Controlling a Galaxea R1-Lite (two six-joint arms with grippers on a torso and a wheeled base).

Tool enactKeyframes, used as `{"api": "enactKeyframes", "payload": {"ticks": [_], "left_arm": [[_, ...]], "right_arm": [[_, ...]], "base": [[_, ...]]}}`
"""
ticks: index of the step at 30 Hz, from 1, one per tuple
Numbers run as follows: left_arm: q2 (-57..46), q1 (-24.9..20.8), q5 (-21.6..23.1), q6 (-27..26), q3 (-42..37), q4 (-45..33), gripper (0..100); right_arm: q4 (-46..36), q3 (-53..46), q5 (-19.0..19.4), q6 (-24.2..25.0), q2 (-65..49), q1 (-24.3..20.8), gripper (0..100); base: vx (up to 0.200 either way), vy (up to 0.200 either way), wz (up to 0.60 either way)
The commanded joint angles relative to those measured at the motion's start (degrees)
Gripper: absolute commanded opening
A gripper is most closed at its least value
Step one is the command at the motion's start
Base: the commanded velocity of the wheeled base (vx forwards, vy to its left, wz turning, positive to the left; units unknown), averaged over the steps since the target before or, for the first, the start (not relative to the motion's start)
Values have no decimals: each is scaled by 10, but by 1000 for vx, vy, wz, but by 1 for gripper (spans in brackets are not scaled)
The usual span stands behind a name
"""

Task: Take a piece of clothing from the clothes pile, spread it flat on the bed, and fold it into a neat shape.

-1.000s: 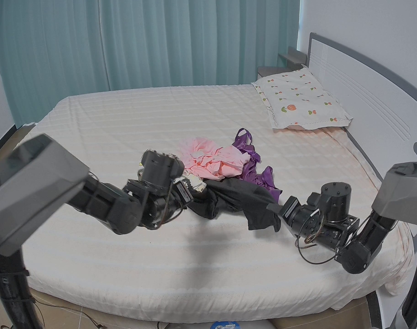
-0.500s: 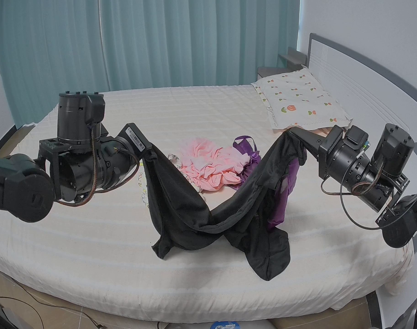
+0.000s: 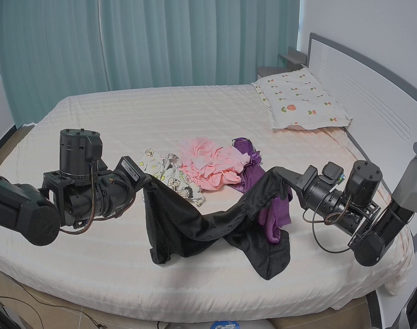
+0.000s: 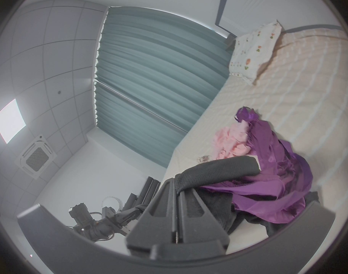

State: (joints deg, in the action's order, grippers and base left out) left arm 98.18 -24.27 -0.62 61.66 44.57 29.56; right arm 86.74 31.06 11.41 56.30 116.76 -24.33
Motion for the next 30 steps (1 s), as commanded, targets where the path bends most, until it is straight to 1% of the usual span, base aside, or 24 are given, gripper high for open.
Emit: {"api": "enactKeyframes", "payload": {"ticks": [1, 9, 14, 23, 30], "left_arm": [[11, 2, 1, 7, -12, 1, 0], [38, 4, 1, 21, -13, 1, 0], [46, 15, 2, 21, -15, 6, 0], [42, 22, 0, 22, -18, 16, 0], [29, 27, 1, 22, -17, 16, 0]], "right_arm": [[2, -14, 0, 1, 23, 4, 0], [2, -14, -1, 1, 22, 11, 0], [2, -14, -1, 1, 25, 10, 0], [29, -29, -2, 0, 25, 7, 0], [30, -28, -6, -1, 23, 4, 0]], "base": [[0, 0, 0], [0, 0, 0], [0, 0, 0], [0, 200, 0], [0, 200, 0]]}}
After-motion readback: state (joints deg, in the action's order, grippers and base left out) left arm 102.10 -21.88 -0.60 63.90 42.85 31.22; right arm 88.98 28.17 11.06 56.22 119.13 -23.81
